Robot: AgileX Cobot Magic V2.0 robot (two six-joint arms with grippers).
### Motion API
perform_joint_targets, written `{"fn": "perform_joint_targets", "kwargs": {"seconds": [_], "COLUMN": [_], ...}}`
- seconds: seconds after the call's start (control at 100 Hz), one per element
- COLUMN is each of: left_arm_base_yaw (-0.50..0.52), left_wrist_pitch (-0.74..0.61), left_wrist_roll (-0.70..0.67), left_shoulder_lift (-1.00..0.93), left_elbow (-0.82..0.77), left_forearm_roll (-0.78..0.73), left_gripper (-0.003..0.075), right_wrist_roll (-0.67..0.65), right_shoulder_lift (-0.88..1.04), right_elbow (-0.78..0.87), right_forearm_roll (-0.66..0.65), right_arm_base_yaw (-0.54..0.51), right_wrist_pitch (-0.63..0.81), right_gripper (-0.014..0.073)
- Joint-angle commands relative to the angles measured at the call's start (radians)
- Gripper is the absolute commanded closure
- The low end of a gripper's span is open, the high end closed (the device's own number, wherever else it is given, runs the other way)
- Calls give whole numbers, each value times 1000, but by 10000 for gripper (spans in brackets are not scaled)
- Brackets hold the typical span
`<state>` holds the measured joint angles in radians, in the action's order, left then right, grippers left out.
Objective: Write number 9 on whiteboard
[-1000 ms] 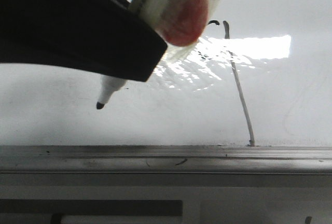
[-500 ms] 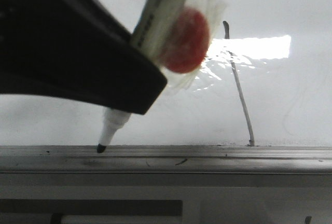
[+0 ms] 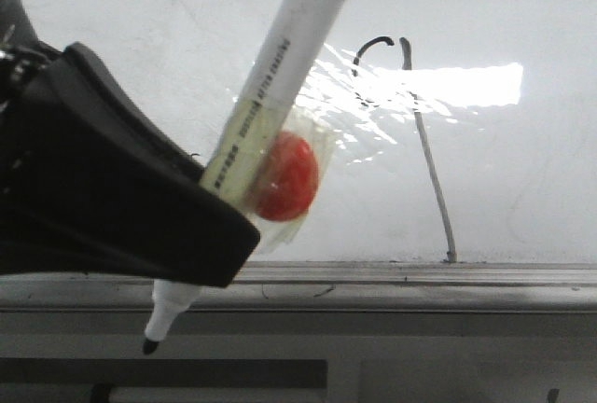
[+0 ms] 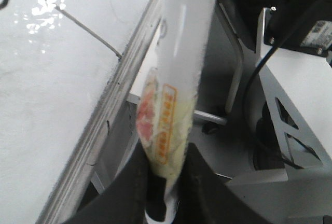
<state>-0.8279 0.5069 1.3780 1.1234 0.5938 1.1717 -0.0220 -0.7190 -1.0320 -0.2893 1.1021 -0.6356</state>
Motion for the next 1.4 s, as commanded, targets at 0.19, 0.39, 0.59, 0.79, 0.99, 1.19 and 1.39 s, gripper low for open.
{"fn": "perform_joint_targets", "kwargs": {"seconds": [0.19,0.39,0.59,0.79,0.99,1.19,1.39], "left_arm_base_yaw": [0,0,0,0,0,0,0], "left_wrist_pitch": [-407,-539,-568,-582,-631,-700,-728], "left_wrist_roll": [-357,-379,-379,-379,-379,-379,-379], "left_shoulder_lift": [-13,-9,52,148,198,198,198], "left_elbow": [26,34,63,109,111,111,111], "left_forearm_roll": [101,194,231,248,281,307,337], "left_gripper": [741,741,741,741,741,712,444], "right_wrist_roll": [-13,-39,-39,-61,-92,-92,-92], "right_shoulder_lift": [78,78,78,78,78,78,78], "right_elbow": [-29,-29,-27,-26,-18,-10,-10], "right_forearm_roll": [-28,-28,-28,-28,-28,-28,-28], "right_arm_base_yaw": [-1,-1,-1,-1,-1,-1,-1], "right_wrist_pitch": [-13,-50,-48,-48,-48,-48,-48], "right_gripper": [646,646,646,646,646,646,646]}}
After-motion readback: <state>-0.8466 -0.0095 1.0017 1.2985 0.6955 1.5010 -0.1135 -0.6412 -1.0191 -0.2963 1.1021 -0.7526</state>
